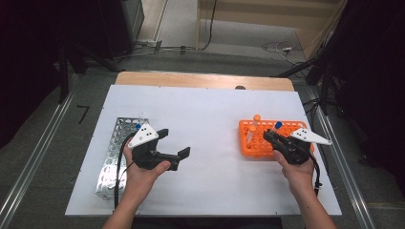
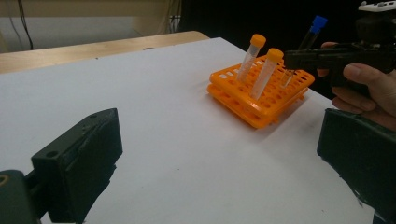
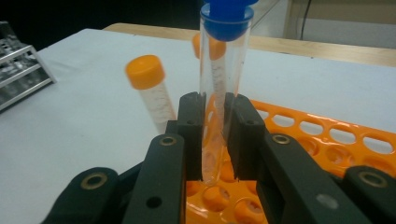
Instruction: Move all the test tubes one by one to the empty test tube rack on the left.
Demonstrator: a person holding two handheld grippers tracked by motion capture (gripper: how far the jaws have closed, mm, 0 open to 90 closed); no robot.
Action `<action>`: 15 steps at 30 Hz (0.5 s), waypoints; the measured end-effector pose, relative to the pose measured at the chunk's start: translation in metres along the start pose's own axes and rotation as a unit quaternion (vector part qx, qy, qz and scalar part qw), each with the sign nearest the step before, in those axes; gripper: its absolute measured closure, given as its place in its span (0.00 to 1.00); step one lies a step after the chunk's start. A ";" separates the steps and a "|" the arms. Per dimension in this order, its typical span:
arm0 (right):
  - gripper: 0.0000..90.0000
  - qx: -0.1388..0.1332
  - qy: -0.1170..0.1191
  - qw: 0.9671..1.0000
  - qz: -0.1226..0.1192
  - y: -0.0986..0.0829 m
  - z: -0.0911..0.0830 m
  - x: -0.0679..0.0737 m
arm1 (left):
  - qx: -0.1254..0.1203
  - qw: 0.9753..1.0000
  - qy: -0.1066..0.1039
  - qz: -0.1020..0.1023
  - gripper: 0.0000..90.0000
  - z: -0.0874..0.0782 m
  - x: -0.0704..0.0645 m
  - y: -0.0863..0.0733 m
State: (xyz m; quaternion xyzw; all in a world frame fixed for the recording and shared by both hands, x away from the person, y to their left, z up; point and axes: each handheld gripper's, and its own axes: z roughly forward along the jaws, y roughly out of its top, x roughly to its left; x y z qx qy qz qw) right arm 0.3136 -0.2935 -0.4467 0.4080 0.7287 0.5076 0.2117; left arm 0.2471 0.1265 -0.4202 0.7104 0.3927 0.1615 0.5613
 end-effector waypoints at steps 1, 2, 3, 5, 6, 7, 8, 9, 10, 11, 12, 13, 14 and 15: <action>0.83 0.000 0.003 1.000 0.000 0.000 -0.002 0.002 | -0.001 1.000 -0.002 -0.001 0.00 0.000 0.000 0.000; 0.83 -0.001 0.007 1.000 -0.002 0.001 -0.004 0.004 | -0.001 1.000 -0.003 -0.001 0.00 0.001 -0.001 0.000; 0.83 -0.001 0.012 1.000 -0.003 0.001 -0.006 0.007 | -0.001 1.000 -0.004 0.000 0.00 0.001 -0.001 0.000; 0.83 -0.001 0.020 1.000 -0.007 0.002 -0.010 0.012 | 0.000 1.000 -0.005 0.002 0.00 0.001 -0.002 0.000; 0.83 -0.001 0.023 1.000 -0.007 0.002 -0.011 0.014 | 0.000 1.000 -0.006 0.003 0.00 0.001 -0.002 0.000; 0.83 -0.002 0.027 1.000 -0.008 0.002 -0.011 0.017 | 0.000 1.000 -0.007 0.002 0.00 0.002 -0.002 0.000; 0.83 -0.001 0.032 0.999 -0.011 0.003 -0.011 0.020 | 0.000 1.000 -0.008 0.002 0.00 0.002 -0.003 0.000; 0.83 0.000 0.035 0.999 -0.016 0.003 -0.011 0.023 | -0.001 1.000 -0.009 0.001 0.00 0.002 -0.003 0.000; 0.83 0.001 0.040 0.999 -0.016 0.004 -0.011 0.026 | -0.001 1.000 -0.010 0.002 0.00 0.002 -0.004 0.001; 0.83 0.000 0.045 0.999 -0.018 0.004 -0.010 0.029 | -0.001 1.000 -0.011 0.003 0.00 0.002 -0.005 0.001; 0.83 0.002 0.048 0.999 -0.019 0.004 -0.009 0.032 | -0.002 1.000 -0.012 0.004 0.00 0.003 -0.005 0.001; 0.83 0.003 0.053 0.998 -0.022 0.004 -0.008 0.034 | -0.002 1.000 -0.013 0.003 0.00 0.003 -0.006 0.001; 0.83 0.003 0.057 0.998 -0.026 0.004 -0.007 0.037 | -0.002 1.000 -0.014 0.003 0.00 0.003 -0.006 0.002; 0.83 0.005 0.062 0.998 -0.025 0.004 -0.006 0.039 | -0.003 1.000 -0.015 0.004 0.00 0.004 -0.007 0.002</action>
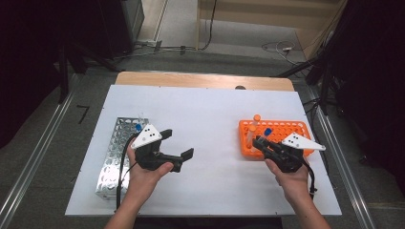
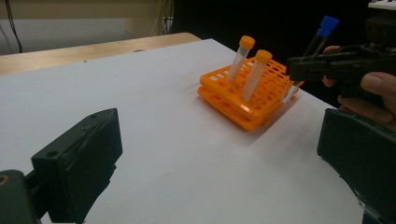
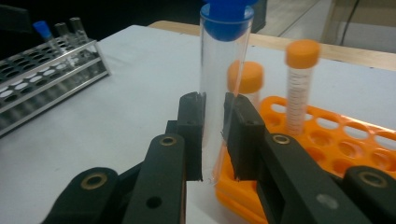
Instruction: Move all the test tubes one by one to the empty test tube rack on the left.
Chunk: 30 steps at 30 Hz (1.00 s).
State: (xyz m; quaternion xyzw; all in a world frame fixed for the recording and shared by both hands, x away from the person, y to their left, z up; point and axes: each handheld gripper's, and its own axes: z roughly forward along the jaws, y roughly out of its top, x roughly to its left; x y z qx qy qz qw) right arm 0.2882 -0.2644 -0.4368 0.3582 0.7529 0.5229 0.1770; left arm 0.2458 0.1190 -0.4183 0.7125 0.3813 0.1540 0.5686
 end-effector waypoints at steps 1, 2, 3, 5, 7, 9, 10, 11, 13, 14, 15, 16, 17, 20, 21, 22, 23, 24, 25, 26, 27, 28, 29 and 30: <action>0.83 0.001 0.005 1.000 -0.001 0.000 0.001 0.002 | -0.001 1.000 -0.001 -0.002 0.00 0.001 -0.001 0.000; 0.83 0.002 0.009 1.000 -0.002 0.000 0.003 0.004 | 0.000 1.000 -0.002 -0.002 0.00 0.001 -0.001 0.000; 0.83 0.003 0.014 1.000 -0.002 0.000 0.005 0.006 | 0.000 1.000 -0.004 -0.001 0.00 0.002 -0.002 0.000; 0.83 0.004 0.021 1.000 -0.004 0.000 0.008 0.009 | 0.002 1.000 -0.008 0.002 0.00 0.004 -0.004 0.000; 0.83 0.006 0.028 1.000 -0.009 0.000 0.011 0.013 | 0.003 1.000 -0.012 0.003 0.00 0.006 -0.006 0.000; 0.83 0.008 0.033 0.999 -0.013 0.000 0.013 0.017 | 0.005 1.000 -0.017 0.004 0.00 0.008 -0.008 0.000; 0.83 0.008 0.037 0.999 -0.015 0.000 0.015 0.019 | 0.005 1.000 -0.019 0.005 0.00 0.009 -0.010 0.000; 0.83 0.010 0.040 0.999 -0.017 0.000 0.016 0.022 | 0.007 1.000 -0.021 0.006 0.00 0.010 -0.011 0.000; 0.83 0.011 0.046 0.999 -0.023 0.000 0.019 0.026 | 0.011 1.000 -0.027 0.009 0.00 0.013 -0.013 0.000; 0.83 0.012 0.048 0.998 -0.024 -0.001 0.020 0.028 | 0.012 0.999 -0.030 0.010 0.00 0.014 -0.015 0.000; 0.83 0.012 0.051 0.998 -0.025 -0.001 0.021 0.029 | 0.014 0.999 -0.032 0.010 0.00 0.016 -0.016 0.000; 0.83 0.014 0.054 0.998 -0.027 -0.001 0.021 0.031 | 0.014 0.999 -0.035 0.011 0.01 0.017 -0.017 -0.001; 0.83 0.013 0.057 0.998 -0.027 -0.001 0.022 0.033 | 0.015 0.999 -0.037 0.011 0.01 0.018 -0.018 -0.001; 0.83 0.016 0.066 0.997 -0.032 -0.001 0.025 0.039 | 0.017 0.999 -0.045 0.014 0.01 0.021 -0.023 -0.001; 0.83 0.018 0.069 0.997 -0.033 -0.001 0.026 0.042 | 0.018 0.999 -0.047 0.016 0.01 0.022 -0.024 -0.001; 0.83 0.017 0.072 0.997 -0.035 -0.001 0.027 0.044 | 0.018 0.998 -0.051 0.015 0.02 0.023 -0.025 -0.002; 0.83 0.018 0.075 0.996 -0.036 -0.001 0.028 0.046 | 0.018 0.998 -0.054 0.016 0.03 0.024 -0.026 -0.002; 0.83 0.020 0.077 0.996 -0.038 -0.001 0.029 0.048 | 0.017 0.998 -0.056 0.018 0.03 0.025 -0.027 -0.002; 0.83 0.021 0.080 0.996 -0.039 -0.001 0.030 0.050 | 0.017 0.998 -0.058 0.017 0.04 0.025 -0.028 -0.002; 0.83 0.024 0.082 0.996 -0.039 -0.002 0.031 0.052 | 0.018 0.998 -0.061 0.018 0.05 0.026 -0.029 -0.002; 0.83 0.024 0.085 0.995 -0.042 -0.002 0.033 0.054 | 0.018 0.998 -0.064 0.018 0.06 0.027 -0.029 -0.002; 0.83 0.026 0.088 0.995 -0.042 -0.002 0.033 0.056 | 0.017 0.997 -0.068 0.018 0.07 0.028 -0.030 -0.002; 0.83 0.027 0.091 0.994 -0.044 -0.002 0.035 0.058 | 0.018 0.997 -0.071 0.018 0.08 0.028 -0.031 -0.002; 0.83 0.029 0.094 0.994 -0.044 -0.003 0.036 0.060 | 0.017 0.997 -0.073 0.018 0.09 0.029 -0.032 -0.002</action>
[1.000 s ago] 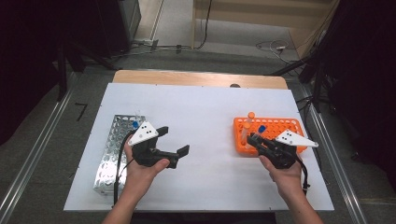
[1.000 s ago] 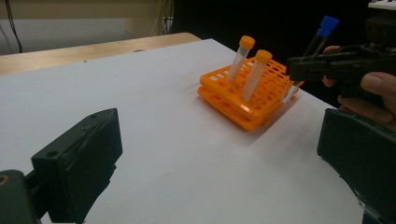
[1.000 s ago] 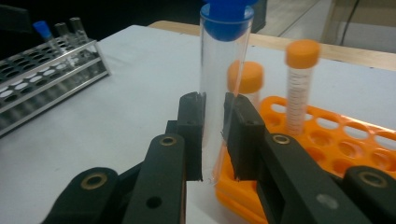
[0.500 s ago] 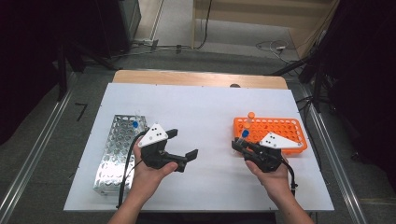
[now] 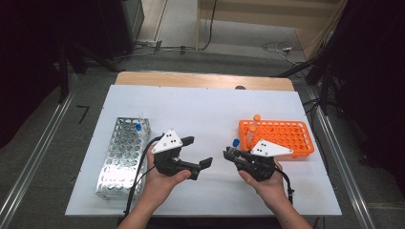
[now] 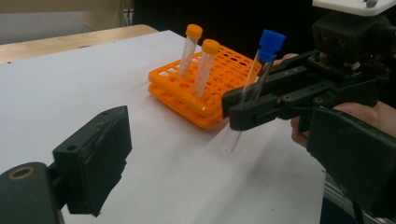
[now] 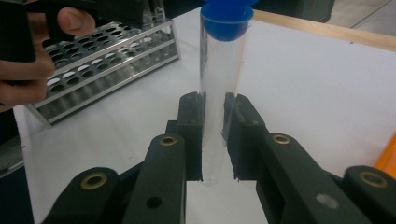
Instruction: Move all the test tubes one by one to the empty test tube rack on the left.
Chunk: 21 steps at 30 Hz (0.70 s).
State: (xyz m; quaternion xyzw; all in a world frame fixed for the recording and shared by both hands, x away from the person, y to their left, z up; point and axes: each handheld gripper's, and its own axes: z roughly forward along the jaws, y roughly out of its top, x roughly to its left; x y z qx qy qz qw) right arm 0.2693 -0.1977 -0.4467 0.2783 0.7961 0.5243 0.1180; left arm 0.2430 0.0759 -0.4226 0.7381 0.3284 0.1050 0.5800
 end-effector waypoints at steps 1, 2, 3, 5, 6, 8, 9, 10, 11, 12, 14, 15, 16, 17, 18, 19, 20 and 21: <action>0.83 0.001 0.004 1.000 -0.002 0.000 0.002 0.002 | -0.001 1.000 -0.004 0.002 0.11 0.001 -0.001 0.000; 0.83 0.002 0.007 1.000 -0.005 0.000 0.004 0.004 | -0.001 1.000 -0.007 0.003 0.14 0.002 -0.002 0.000; 0.83 0.004 0.010 1.000 -0.009 0.000 0.005 0.006 | -0.001 1.000 -0.010 0.006 0.17 0.002 -0.003 0.000; 0.83 0.008 0.016 1.000 -0.011 0.000 0.008 0.011 | -0.001 1.000 -0.019 0.012 0.25 0.003 -0.005 0.000; 0.83 0.009 0.020 1.000 -0.014 0.000 0.010 0.012 | -0.001 1.000 -0.022 0.015 0.29 0.004 -0.006 0.000; 0.83 0.013 0.025 0.999 -0.019 -0.001 0.013 0.016 | -0.002 1.000 -0.026 0.014 0.37 0.006 -0.008 -0.001; 0.83 0.015 0.027 0.999 -0.018 -0.001 0.014 0.018 | 0.000 1.000 -0.026 0.016 0.40 0.007 -0.008 -0.001; 0.83 0.017 0.031 0.999 -0.019 -0.001 0.015 0.019 | 0.001 0.999 -0.029 0.019 0.43 0.009 -0.009 -0.001; 0.83 0.019 0.034 0.999 -0.023 -0.001 0.016 0.021 | 0.002 0.999 -0.030 0.022 0.46 0.010 -0.010 -0.002; 0.83 0.021 0.037 0.999 -0.021 -0.001 0.017 0.023 | 0.003 0.999 -0.032 0.024 0.48 0.011 -0.011 -0.002; 0.83 0.023 0.044 0.998 -0.026 -0.001 0.019 0.026 | 0.009 0.999 -0.036 0.030 0.54 0.015 -0.014 -0.003; 0.83 0.024 0.048 0.998 -0.027 -0.001 0.020 0.027 | 0.012 0.999 -0.035 0.034 0.56 0.016 -0.016 -0.004; 0.83 0.025 0.051 0.998 -0.029 -0.001 0.020 0.029 | 0.014 0.999 -0.034 0.037 0.58 0.018 -0.017 -0.004; 0.83 0.026 0.054 0.998 -0.030 -0.001 0.021 0.030 | 0.014 0.999 -0.034 0.039 0.61 0.019 -0.018 -0.005; 0.83 0.026 0.058 0.997 -0.032 -0.001 0.021 0.031 | 0.015 0.998 -0.034 0.043 0.64 0.020 -0.019 -0.005; 0.83 0.027 0.062 0.997 -0.034 -0.001 0.021 0.032 | 0.014 0.998 -0.034 0.044 0.67 0.020 -0.020 -0.005; 0.83 0.028 0.065 0.997 -0.035 -0.001 0.022 0.034 | 0.014 0.998 -0.033 0.048 0.69 0.021 -0.021 -0.005; 0.83 0.030 0.069 0.996 -0.039 -0.001 0.022 0.035 | 0.014 0.998 -0.030 0.050 0.72 0.021 -0.021 -0.006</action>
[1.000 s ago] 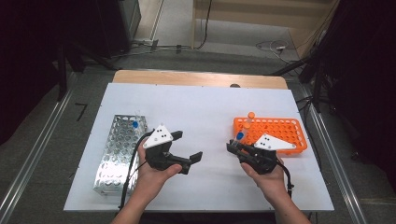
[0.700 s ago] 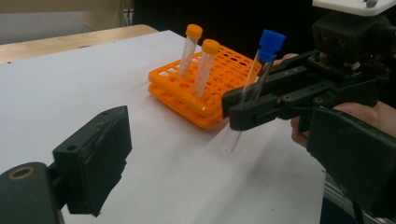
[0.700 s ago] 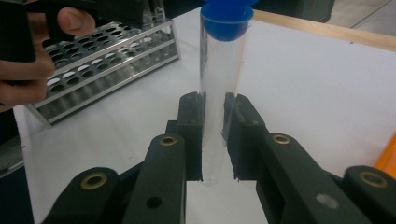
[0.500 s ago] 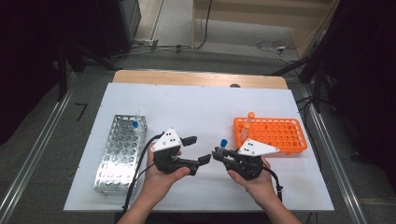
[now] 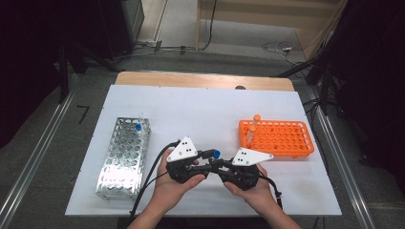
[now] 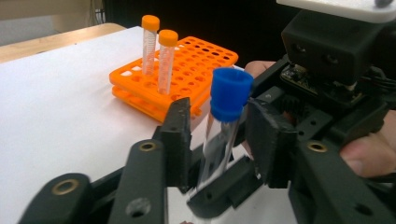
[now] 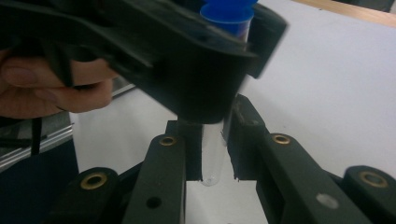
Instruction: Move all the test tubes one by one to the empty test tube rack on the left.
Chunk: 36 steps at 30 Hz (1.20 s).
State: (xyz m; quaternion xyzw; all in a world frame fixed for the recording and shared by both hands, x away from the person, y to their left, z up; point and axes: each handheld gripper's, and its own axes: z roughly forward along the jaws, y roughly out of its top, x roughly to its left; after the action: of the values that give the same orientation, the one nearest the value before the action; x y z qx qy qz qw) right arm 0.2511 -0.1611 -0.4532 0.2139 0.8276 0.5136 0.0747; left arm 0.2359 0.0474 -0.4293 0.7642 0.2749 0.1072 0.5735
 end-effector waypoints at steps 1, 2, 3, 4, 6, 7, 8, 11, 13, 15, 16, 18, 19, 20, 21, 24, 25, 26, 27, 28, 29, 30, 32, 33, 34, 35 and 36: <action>0.83 0.001 0.002 1.000 -0.002 0.000 0.001 0.001 | -0.001 1.000 0.002 0.001 0.75 0.000 -0.001 0.000; 0.83 0.002 0.006 1.000 -0.004 0.000 0.001 0.002 | -0.001 1.000 0.001 0.002 0.78 0.000 -0.001 0.000; 0.83 0.002 0.007 1.000 -0.004 0.000 0.001 0.002 | -0.002 1.000 0.001 0.005 0.81 0.000 -0.001 0.000; 0.83 0.003 0.007 1.000 -0.002 0.000 0.002 0.002 | -0.002 1.000 0.005 0.010 0.84 0.000 -0.002 0.000; 0.83 0.004 0.007 1.000 -0.001 -0.001 0.002 0.001 | 0.000 1.000 0.011 0.017 0.85 0.000 -0.003 0.000; 0.83 0.005 0.007 1.000 -0.001 -0.001 0.002 0.001 | 0.000 1.000 0.011 0.019 0.85 0.000 -0.003 -0.001; 0.83 0.005 0.007 1.000 -0.001 -0.001 0.002 0.001 | 0.001 1.000 0.012 0.021 0.85 0.000 -0.004 -0.001; 0.82 0.005 0.009 1.000 -0.001 -0.001 0.002 0.001 | -0.001 1.000 0.015 0.027 0.86 -0.002 -0.003 0.000; 0.75 0.003 0.011 1.000 0.001 -0.001 0.002 0.000 | -0.005 0.999 0.020 0.024 0.86 -0.005 -0.002 0.000; 0.64 0.002 0.011 1.000 0.002 -0.001 0.001 -0.002 | -0.011 0.999 0.026 0.020 0.86 -0.009 0.002 0.001; 0.58 0.000 0.013 1.000 0.004 -0.001 0.000 -0.003 | -0.012 0.999 0.030 0.017 0.86 -0.011 0.004 0.002; 0.46 -0.005 0.018 1.000 0.008 0.000 -0.002 -0.004 | -0.014 0.999 0.038 0.014 0.86 -0.016 0.008 0.002; 0.40 -0.007 0.021 1.000 0.009 0.000 -0.003 -0.005 | -0.016 0.999 0.043 0.013 0.86 -0.019 0.010 0.002; 0.35 -0.007 0.023 1.000 0.011 0.000 -0.003 -0.006 | -0.016 0.999 0.047 0.011 0.86 -0.021 0.012 0.003; 0.31 -0.007 0.024 1.000 0.012 0.000 -0.004 -0.007 | -0.017 0.998 0.051 0.012 0.86 -0.024 0.015 0.003; 0.19 -0.009 0.018 1.000 0.017 0.000 -0.007 -0.011 | -0.024 0.998 0.065 0.006 0.86 -0.033 0.022 0.003; 0.15 -0.009 0.013 1.000 0.017 0.000 -0.008 -0.012 | -0.027 0.997 0.070 0.005 0.86 -0.036 0.024 0.004; 0.10 -0.008 0.007 1.000 0.017 0.000 -0.009 -0.013 | -0.028 0.997 0.074 0.003 0.86 -0.039 0.027 0.004; 0.04 -0.005 0.007 1.000 0.014 -0.001 -0.010 -0.014 | -0.032 0.996 0.079 -0.001 0.86 -0.042 0.029 0.004; 0.01 -0.002 0.003 1.000 0.014 -0.001 -0.011 -0.016 | -0.034 0.996 0.083 -0.002 0.86 -0.045 0.032 0.004; 0.00 -0.002 0.001 1.000 0.014 -0.002 -0.011 -0.017 | -0.036 0.995 0.088 -0.004 0.86 -0.049 0.035 0.004; 0.00 -0.002 -0.002 1.000 0.016 -0.002 -0.013 -0.019 | -0.036 0.995 0.093 -0.005 0.86 -0.052 0.037 0.004; 0.00 -0.004 -0.008 1.000 0.016 -0.003 -0.016 -0.022 | -0.041 0.994 0.103 -0.011 0.86 -0.058 0.042 0.003; 0.00 -0.005 -0.012 1.000 0.014 -0.004 -0.018 -0.024 | -0.041 0.993 0.108 -0.012 0.86 -0.061 0.045 0.003; 0.00 -0.005 -0.015 1.000 0.014 -0.004 -0.020 -0.025 | -0.044 0.993 0.112 -0.016 0.86 -0.064 0.047 0.002; 0.00 -0.006 -0.015 1.000 0.015 -0.005 -0.021 -0.027 | -0.045 0.992 0.118 -0.017 0.86 -0.067 0.050 0.002; 0.00 -0.007 -0.016 1.000 0.017 -0.005 -0.023 -0.029 | -0.046 0.991 0.123 -0.019 0.86 -0.070 0.053 0.002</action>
State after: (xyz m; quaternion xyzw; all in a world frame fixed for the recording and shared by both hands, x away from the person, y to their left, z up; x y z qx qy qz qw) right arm 0.2674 -0.1946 -0.4498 0.2352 0.8191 0.5171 0.0805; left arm 0.2461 0.1333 -0.4133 0.7127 0.3524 0.2020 0.5719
